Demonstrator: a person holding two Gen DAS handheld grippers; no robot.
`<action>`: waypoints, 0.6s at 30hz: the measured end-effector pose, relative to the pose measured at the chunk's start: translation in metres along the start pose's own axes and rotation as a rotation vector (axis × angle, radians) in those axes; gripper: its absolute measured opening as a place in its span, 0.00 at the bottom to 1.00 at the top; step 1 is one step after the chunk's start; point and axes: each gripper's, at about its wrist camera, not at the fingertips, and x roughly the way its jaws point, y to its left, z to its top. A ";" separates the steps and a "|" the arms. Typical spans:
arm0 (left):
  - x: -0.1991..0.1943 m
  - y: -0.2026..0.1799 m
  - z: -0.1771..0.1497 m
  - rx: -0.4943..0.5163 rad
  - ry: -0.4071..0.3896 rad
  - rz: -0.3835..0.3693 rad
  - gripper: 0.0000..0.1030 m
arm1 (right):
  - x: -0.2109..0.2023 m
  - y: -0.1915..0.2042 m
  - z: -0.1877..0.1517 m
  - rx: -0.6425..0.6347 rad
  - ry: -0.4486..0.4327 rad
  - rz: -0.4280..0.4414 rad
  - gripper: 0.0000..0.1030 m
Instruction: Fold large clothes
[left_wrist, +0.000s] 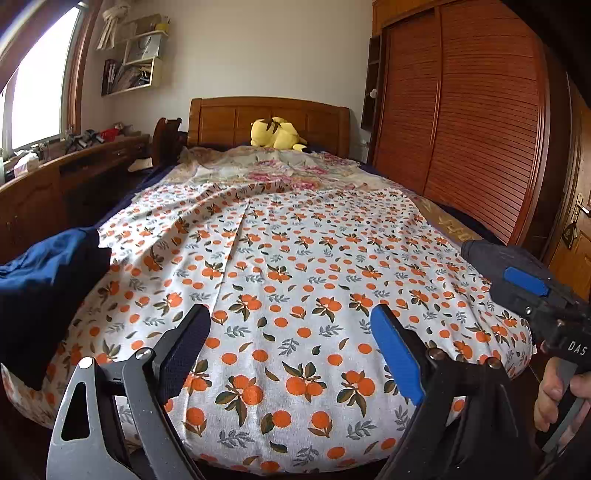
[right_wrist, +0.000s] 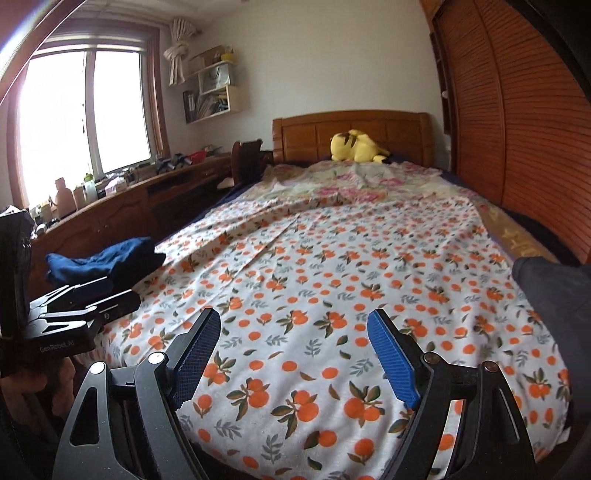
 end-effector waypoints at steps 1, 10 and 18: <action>-0.005 -0.003 0.002 0.006 -0.005 0.005 0.86 | -0.008 0.002 0.002 0.001 -0.012 -0.005 0.81; -0.052 -0.025 0.013 0.055 -0.073 0.012 0.86 | -0.081 0.002 -0.001 0.015 -0.106 -0.014 0.81; -0.076 -0.032 0.017 0.055 -0.133 0.017 0.86 | -0.107 0.004 -0.009 0.011 -0.150 -0.037 0.81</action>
